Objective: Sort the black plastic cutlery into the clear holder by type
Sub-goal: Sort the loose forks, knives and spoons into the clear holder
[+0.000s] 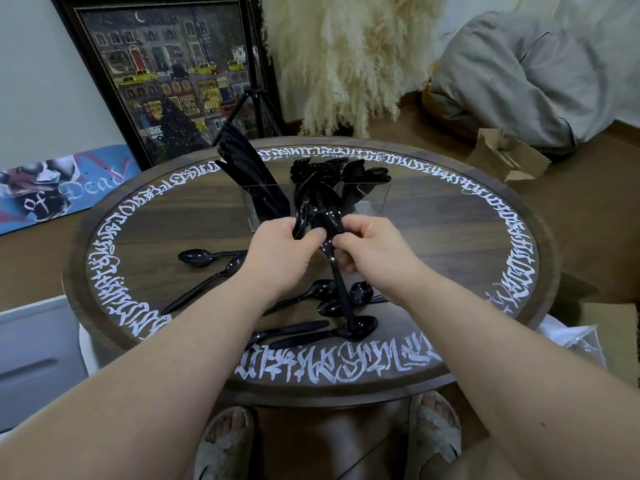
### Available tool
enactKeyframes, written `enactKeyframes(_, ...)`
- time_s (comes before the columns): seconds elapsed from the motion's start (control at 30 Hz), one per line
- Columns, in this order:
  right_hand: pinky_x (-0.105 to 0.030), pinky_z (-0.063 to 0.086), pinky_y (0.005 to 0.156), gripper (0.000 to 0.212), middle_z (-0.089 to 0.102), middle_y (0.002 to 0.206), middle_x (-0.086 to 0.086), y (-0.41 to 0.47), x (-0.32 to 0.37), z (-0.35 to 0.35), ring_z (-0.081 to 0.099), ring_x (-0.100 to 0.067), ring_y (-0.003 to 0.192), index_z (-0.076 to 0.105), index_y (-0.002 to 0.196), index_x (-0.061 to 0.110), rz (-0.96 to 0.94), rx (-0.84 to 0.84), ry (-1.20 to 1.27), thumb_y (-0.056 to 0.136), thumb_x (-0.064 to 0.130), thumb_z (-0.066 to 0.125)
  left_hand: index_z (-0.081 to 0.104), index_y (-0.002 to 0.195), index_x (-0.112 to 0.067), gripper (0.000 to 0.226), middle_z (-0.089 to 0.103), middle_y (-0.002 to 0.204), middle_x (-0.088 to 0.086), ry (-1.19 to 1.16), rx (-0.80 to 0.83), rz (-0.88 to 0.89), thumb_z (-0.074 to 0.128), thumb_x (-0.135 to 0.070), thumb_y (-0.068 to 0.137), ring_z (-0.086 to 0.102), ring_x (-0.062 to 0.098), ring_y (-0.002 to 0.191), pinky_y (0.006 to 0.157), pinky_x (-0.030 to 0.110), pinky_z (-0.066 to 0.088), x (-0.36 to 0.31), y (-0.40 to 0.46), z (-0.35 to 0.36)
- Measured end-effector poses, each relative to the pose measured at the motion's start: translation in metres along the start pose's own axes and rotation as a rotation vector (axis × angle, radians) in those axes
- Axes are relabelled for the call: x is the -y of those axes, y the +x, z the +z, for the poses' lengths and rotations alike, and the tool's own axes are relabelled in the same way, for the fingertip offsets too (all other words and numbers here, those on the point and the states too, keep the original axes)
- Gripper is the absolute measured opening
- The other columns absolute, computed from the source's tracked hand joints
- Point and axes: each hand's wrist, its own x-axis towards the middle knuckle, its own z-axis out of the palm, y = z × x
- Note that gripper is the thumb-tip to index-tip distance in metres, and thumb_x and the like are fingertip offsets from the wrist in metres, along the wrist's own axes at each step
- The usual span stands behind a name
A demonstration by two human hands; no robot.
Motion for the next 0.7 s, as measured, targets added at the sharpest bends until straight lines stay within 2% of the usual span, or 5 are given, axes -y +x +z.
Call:
enactKeyframes(0.17, -0.029, 0.048, 0.076, 0.013, 0.063, 0.070, 0.014, 0.002, 0.006, 0.001, 0.057, -0.009, 0.073, 0.065, 0.077, 0.025, -0.082, -0.151, -0.062, 0.085, 0.015, 0.064, 0.046, 0.059, -0.016, 0.037, 0.041, 0.051, -0.010, 0.058, 0.037, 0.047, 0.063, -0.029, 0.089, 0.033, 0.004, 0.043, 0.043, 0.017, 0.028, 0.000, 0.001, 0.002)
enactKeyframes(0.33, -0.023, 0.044, 0.066, 0.016, 0.057, 0.064, 0.010, 0.002, 0.007, -0.004, 0.052, -0.006, 0.062, 0.062, 0.072, 0.023, -0.106, -0.266, -0.051, 0.082, 0.013, 0.068, 0.055, 0.064, -0.018, 0.034, 0.043, 0.045, -0.016, -0.049, 0.116, 0.003, 0.061, -0.039, 0.090, 0.036, 0.001, 0.041, 0.042, 0.013, 0.028, 0.000, -0.004, -0.001)
enactKeyframes(0.47, -0.030, 0.040, 0.060, 0.023, 0.052, 0.060, 0.009, 0.007, 0.010, -0.008, 0.045, -0.012, 0.057, 0.056, 0.064, 0.023, -0.032, -0.462, 0.153, 0.080, 0.012, 0.069, 0.060, 0.069, -0.015, 0.041, 0.047, 0.053, -0.015, -0.132, 0.188, -0.038, 0.053, -0.048, 0.092, 0.042, 0.007, 0.053, 0.058, 0.025, 0.035, -0.001, -0.006, 0.002)
enactKeyframes(0.6, -0.029, 0.039, 0.058, 0.023, 0.050, 0.059, 0.008, 0.009, 0.011, -0.005, 0.043, -0.012, 0.055, 0.055, 0.064, 0.021, 0.012, -0.510, 0.167, 0.081, 0.013, 0.069, 0.066, 0.092, -0.006, 0.040, 0.056, 0.069, -0.004, -0.140, 0.291, -0.060, 0.050, -0.042, 0.095, 0.047, 0.009, 0.062, 0.063, 0.023, 0.040, -0.003, -0.009, 0.005)
enactKeyframes(0.7, -0.029, 0.040, 0.060, 0.021, 0.057, 0.065, 0.003, 0.009, 0.011, -0.002, 0.046, -0.012, 0.058, 0.054, 0.067, 0.020, 0.004, -0.471, 0.152, 0.083, 0.017, 0.067, 0.063, 0.089, -0.008, 0.026, 0.060, 0.064, -0.009, -0.086, 0.300, -0.041, 0.050, -0.030, 0.096, 0.046, 0.009, 0.057, 0.060, 0.024, 0.040, -0.002, -0.007, 0.004)
